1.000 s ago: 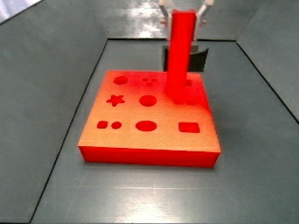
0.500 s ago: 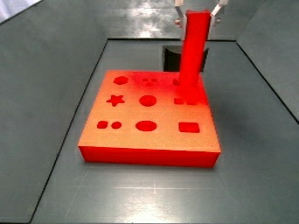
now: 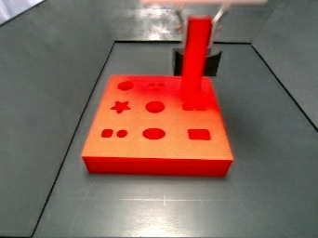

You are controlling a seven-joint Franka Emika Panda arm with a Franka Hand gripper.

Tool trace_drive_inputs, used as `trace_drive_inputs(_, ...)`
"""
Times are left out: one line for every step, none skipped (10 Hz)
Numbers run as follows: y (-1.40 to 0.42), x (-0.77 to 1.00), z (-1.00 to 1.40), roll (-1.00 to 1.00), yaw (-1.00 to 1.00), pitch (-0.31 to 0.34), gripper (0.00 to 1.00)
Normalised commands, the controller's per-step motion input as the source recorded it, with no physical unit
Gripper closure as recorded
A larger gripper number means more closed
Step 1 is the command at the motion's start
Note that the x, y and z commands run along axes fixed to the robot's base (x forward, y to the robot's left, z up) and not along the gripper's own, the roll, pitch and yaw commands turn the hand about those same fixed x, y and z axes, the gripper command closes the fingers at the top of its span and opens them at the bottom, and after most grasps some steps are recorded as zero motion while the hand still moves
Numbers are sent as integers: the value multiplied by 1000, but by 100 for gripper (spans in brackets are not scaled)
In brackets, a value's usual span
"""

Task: Pick up the arch object. Move up. Rotate the arch object. Move to above the board. Insert the arch object.
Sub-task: Insert the arch object.

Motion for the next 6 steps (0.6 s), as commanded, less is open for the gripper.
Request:
trace_drive_inputs(0,17,-537,0,-126,-71,100)
trace_drive_inputs(0,163,-640,0,-126,-99,100)
trace_drive_inputs(0,183,-506,0,-71,-76,100)
trace_drive_inputs(0,29,-371,0,-17,-113,100)
trace_drive_inputs(0,0,-271,-33,-51,-150,100)
trace_drive_inputs(0,0,-209,-100,0,-220,100)
